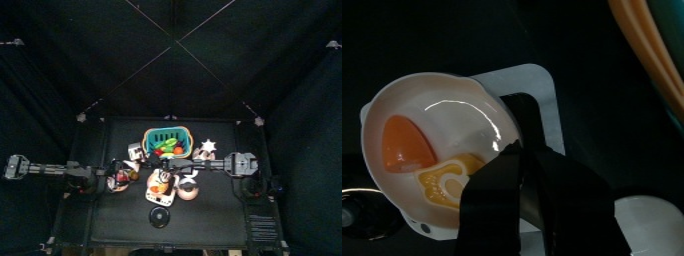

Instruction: Place pan onto stove

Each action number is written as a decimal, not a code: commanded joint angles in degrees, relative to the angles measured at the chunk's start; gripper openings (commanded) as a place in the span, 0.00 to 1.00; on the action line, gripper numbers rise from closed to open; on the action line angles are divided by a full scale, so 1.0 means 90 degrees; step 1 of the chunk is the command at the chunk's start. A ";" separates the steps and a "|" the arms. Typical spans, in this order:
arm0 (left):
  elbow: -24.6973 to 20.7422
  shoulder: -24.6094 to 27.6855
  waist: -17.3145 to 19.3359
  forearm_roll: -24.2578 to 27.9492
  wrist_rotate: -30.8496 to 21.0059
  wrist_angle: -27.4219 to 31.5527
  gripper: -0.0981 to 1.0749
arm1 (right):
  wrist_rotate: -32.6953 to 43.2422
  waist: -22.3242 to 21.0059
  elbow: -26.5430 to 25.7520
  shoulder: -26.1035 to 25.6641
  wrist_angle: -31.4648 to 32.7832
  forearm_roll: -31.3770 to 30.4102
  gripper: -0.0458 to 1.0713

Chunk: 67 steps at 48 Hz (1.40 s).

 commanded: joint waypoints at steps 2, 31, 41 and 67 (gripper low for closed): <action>-0.0068 0.0020 0.0010 -0.0049 0.0010 -0.0020 0.94 | -0.0010 -0.0020 -0.0127 -0.0166 0.0000 0.0000 0.47; -0.0049 0.0020 0.0000 -0.0059 0.0010 0.0029 0.94 | 0.0068 0.0010 -0.0146 -0.0156 0.0000 0.0029 0.53; -0.0059 0.0020 0.0000 -0.0068 0.0010 0.0029 0.94 | 0.0088 0.0000 -0.0127 -0.0156 0.0020 0.0078 0.63; -0.0068 0.0020 -0.0039 -0.0166 0.0000 0.0029 0.94 | 0.0098 0.0049 -0.0156 -0.0156 0.0029 -0.0303 0.74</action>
